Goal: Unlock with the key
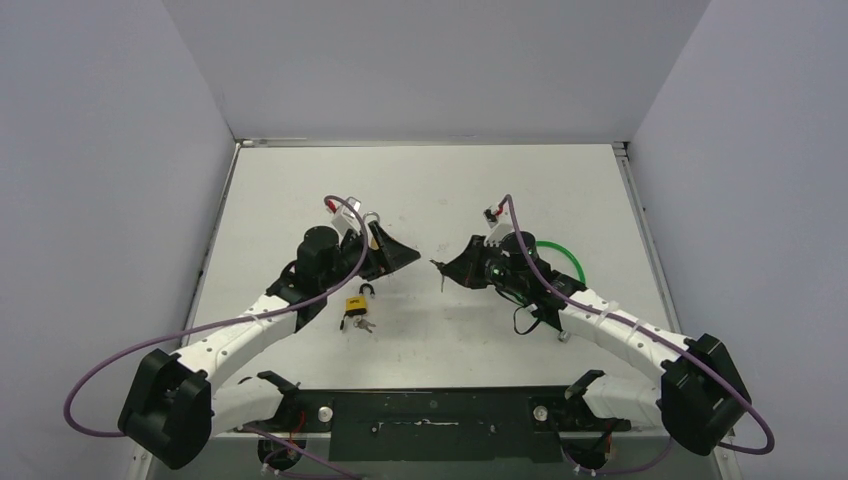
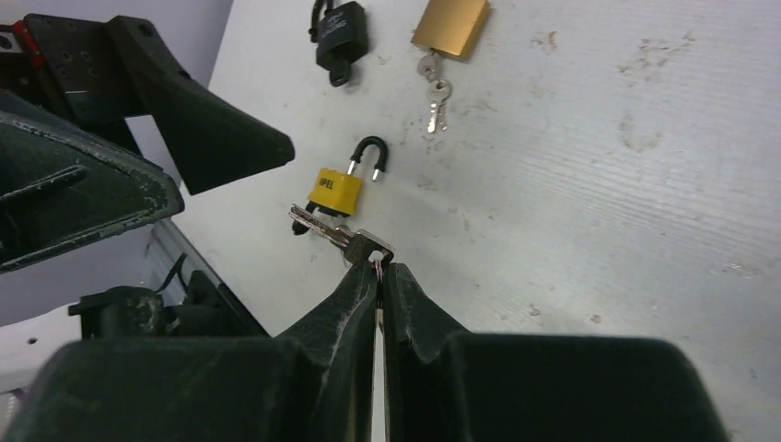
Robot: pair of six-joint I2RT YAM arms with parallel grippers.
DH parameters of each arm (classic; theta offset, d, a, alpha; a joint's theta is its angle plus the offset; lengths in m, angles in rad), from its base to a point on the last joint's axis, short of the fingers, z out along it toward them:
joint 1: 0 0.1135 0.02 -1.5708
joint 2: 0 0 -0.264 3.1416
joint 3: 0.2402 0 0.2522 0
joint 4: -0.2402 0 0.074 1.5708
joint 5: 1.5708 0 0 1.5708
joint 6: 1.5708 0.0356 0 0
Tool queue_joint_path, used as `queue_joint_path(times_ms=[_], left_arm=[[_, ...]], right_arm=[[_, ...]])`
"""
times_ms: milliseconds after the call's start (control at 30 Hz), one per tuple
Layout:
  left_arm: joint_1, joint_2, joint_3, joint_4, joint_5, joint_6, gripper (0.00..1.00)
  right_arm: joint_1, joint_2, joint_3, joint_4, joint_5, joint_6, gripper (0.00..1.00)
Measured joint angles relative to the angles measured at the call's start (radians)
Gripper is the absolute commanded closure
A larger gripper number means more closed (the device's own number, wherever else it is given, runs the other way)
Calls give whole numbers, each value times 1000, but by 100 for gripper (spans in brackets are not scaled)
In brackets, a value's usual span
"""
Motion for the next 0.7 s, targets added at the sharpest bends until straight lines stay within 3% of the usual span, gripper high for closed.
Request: queue_joint_path(times_ms=[167, 433, 567, 633, 667, 700], left_arm=[[-18, 43, 0, 101, 48, -21, 38], [-40, 114, 0, 154, 82, -43, 76], [-46, 121, 0, 159, 94, -50, 100], [-46, 121, 0, 167, 100, -50, 100], [-46, 121, 0, 167, 100, -43, 100], [-45, 121, 0, 167, 99, -40, 100]], right_arm=[[36, 45, 1, 71, -54, 52, 100], [53, 72, 1, 119, -102, 101, 100], [53, 72, 1, 126, -114, 110, 100], [53, 73, 1, 126, -117, 116, 100], [53, 73, 1, 126, -121, 121, 94], [53, 73, 1, 128, -122, 122, 82]])
